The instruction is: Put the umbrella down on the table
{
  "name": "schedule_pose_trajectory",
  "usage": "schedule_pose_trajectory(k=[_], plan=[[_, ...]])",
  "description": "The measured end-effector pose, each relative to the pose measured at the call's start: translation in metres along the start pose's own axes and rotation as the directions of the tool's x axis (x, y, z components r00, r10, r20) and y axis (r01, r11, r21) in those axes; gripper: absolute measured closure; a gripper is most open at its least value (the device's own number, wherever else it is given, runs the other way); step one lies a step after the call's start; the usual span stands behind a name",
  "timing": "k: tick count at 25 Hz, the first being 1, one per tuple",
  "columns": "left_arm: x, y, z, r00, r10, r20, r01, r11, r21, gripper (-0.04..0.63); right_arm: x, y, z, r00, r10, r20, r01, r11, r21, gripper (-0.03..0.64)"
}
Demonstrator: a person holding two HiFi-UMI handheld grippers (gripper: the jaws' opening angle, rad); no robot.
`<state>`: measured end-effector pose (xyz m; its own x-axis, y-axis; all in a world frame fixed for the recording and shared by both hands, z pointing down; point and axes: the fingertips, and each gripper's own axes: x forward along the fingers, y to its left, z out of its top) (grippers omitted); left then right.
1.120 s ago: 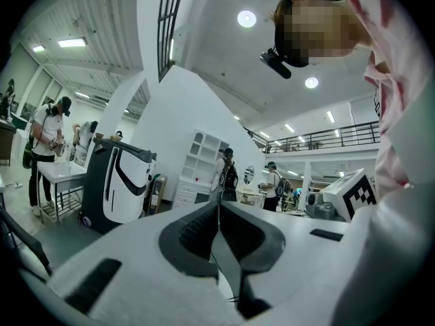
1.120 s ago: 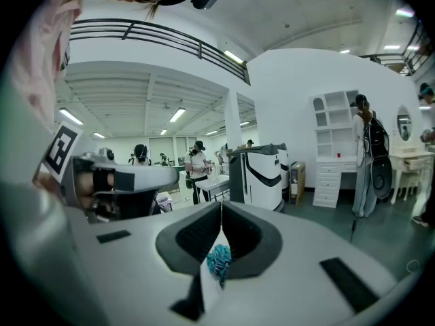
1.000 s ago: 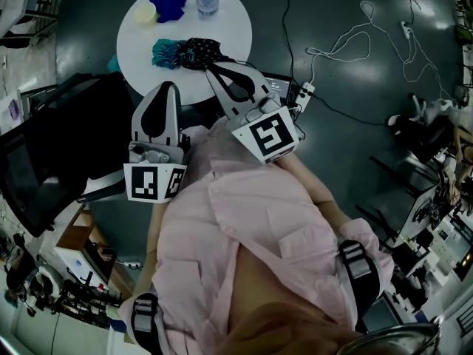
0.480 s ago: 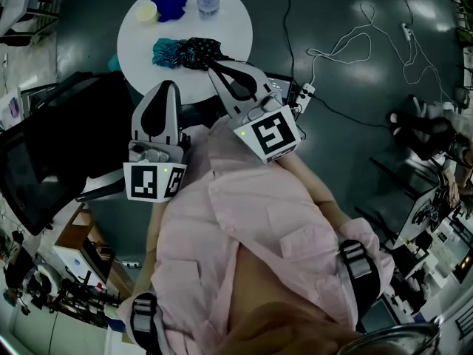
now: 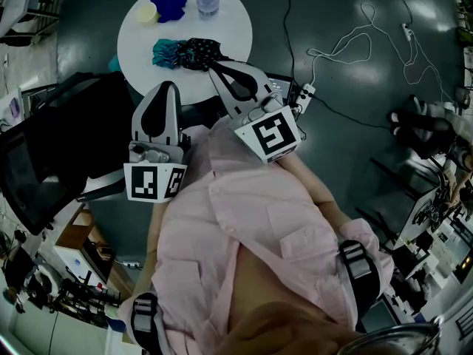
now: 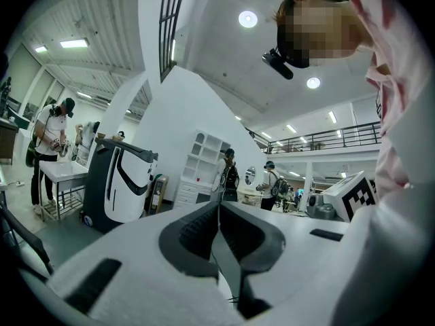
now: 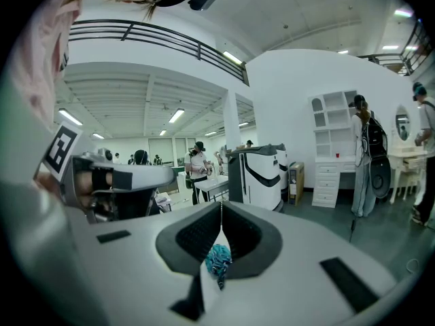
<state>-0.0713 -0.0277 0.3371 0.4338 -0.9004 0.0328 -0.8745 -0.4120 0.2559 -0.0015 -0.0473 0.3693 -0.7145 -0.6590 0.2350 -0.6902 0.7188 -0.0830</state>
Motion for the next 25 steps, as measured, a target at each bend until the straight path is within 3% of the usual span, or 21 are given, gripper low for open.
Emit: schedule_pose_trajectory(k=[25], plan=[[-0.0001,-0.0067,-0.0003,1.0,0.002,-0.008,-0.002,1.0,-0.004,0.573,-0.0056,-0.0025,0.0001,1.0,0.0,0.002,0.0,1.0,-0.004,0.588]])
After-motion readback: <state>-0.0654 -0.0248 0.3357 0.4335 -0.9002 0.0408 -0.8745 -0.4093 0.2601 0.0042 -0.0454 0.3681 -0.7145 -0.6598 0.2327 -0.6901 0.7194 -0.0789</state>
